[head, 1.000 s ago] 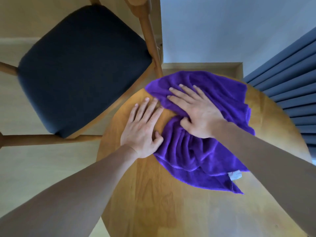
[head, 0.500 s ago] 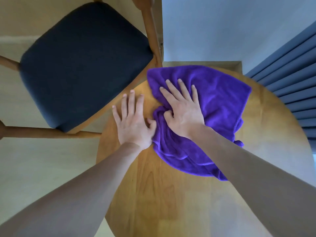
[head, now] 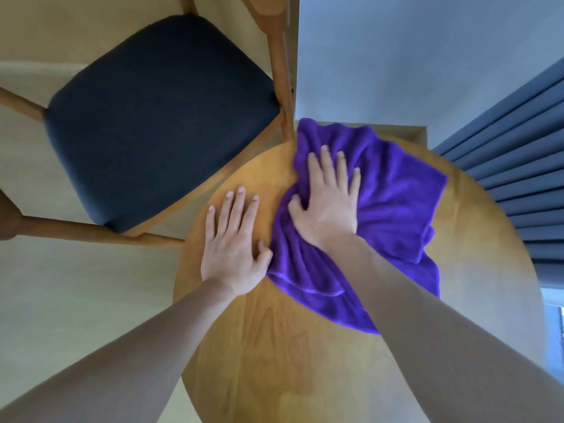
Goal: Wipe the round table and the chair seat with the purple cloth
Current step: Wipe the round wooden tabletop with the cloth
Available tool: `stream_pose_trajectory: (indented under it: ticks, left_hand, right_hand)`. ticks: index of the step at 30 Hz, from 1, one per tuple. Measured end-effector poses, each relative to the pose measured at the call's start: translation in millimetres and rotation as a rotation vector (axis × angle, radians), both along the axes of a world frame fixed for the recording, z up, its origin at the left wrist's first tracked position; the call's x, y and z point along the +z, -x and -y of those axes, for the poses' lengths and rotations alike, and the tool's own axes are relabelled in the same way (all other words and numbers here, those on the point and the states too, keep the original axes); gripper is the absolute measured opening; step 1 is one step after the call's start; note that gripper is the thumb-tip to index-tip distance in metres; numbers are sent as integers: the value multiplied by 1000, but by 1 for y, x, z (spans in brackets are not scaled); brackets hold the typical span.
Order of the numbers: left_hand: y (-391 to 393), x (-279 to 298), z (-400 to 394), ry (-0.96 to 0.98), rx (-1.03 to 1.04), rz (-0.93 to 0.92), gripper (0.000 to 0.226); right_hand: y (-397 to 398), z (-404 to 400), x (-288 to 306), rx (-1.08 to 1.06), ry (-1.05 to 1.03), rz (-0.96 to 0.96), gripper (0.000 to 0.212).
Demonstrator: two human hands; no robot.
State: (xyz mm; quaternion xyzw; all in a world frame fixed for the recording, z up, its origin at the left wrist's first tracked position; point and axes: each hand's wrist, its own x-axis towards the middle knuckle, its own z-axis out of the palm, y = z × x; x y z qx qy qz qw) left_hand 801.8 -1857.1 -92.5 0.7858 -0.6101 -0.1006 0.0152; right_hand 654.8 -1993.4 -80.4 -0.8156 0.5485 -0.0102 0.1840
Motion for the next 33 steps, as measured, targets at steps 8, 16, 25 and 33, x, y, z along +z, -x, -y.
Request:
stream_pose_trajectory:
  ticks: [8,16,25,33]
  left_hand:
    - [2,2,4,5,22,-6,81]
    - [3,2,6,26,26,-7,81]
    - [0,0,2,-5,17,25,79]
    - [4,1,6,-5,35,15,83]
  right_hand:
    - [44,-5,-1,586,-48,-16,80]
    - [33,32,-2,190,14,-69,81]
    - [10,-5,-1,540,-15,-32,79]
    - [42,28,-3,236,44,20,77]
